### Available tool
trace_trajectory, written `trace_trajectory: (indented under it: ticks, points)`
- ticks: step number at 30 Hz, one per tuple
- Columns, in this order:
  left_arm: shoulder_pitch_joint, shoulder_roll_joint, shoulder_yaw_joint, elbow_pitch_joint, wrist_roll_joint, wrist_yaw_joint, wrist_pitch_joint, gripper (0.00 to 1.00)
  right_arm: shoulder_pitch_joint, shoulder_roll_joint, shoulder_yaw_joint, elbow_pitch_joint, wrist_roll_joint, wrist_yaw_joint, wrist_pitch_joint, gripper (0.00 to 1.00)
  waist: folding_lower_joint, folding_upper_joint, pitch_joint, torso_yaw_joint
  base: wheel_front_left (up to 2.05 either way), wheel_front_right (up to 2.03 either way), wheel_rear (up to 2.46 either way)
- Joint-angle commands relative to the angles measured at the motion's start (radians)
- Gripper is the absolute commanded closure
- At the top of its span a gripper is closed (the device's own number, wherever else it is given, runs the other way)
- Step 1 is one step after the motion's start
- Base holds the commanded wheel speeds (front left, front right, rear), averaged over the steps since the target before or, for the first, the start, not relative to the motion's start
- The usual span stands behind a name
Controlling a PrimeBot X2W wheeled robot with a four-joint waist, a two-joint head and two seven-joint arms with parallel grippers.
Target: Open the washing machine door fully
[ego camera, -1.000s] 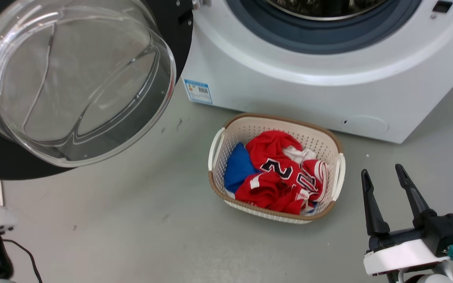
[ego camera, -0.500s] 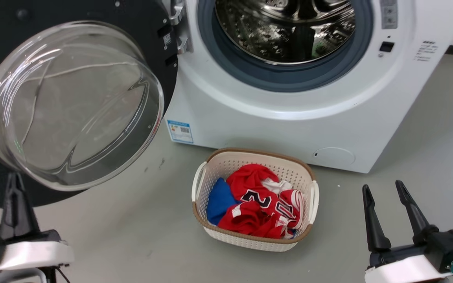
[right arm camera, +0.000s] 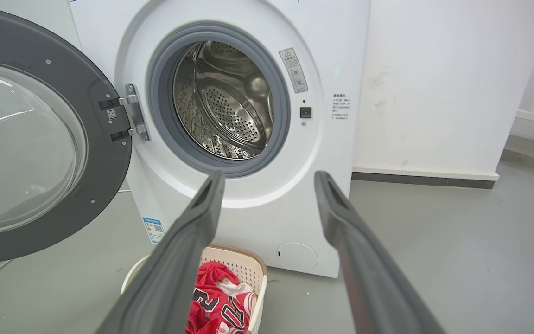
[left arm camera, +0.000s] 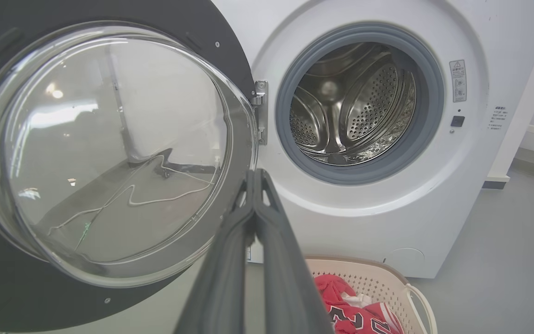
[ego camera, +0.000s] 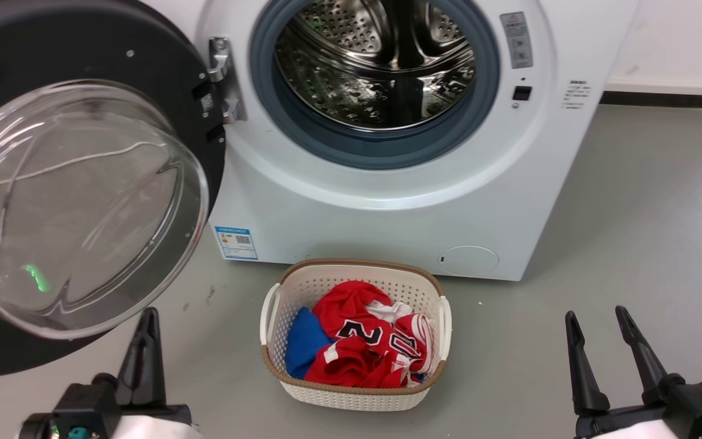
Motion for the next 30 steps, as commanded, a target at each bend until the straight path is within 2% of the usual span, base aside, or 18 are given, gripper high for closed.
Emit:
trace_trajectory:
  ticks: [1,5,6,7,16,30]
  points:
    - [0.013,-0.001,-0.007,0.005,-0.008,0.006,0.002,1.00,0.017,0.003,0.001,-0.003,0.009,0.000,-0.002,0.00,0.0002,0.0000,-0.004,-0.018,0.00,0.00,0.00]
    - [0.034,-0.001,-0.047,0.010,-0.025,0.027,0.002,1.00,0.029,0.003,-0.008,-0.007,0.020,0.000,-0.002,0.00,0.0002,0.0000,-0.007,-0.046,0.00,0.00,0.00]
    - [0.038,-0.001,-0.051,0.007,-0.025,0.036,0.002,0.55,0.034,0.003,-0.011,-0.008,0.023,0.000,-0.002,0.00,0.0002,0.0000,-0.008,-0.052,0.00,0.00,0.00]
    - [0.041,-0.001,-0.058,0.004,-0.012,0.038,0.002,0.00,0.037,0.003,-0.014,-0.010,0.026,0.000,-0.002,0.00,0.0002,0.0000,-0.009,-0.058,0.00,0.00,0.00]
    - [0.070,-0.001,-0.075,-0.016,-0.003,0.062,0.002,0.00,0.044,0.003,-0.016,-0.008,0.033,0.000,-0.002,0.00,0.0002,0.0000,-0.014,-0.099,0.00,0.00,0.00]
    - [0.065,-0.001,-0.095,0.000,0.021,0.089,0.002,0.00,0.041,0.003,-0.018,-0.005,0.040,0.000,-0.002,0.00,0.0002,0.0000,-0.023,-0.113,0.00,0.00,0.00]
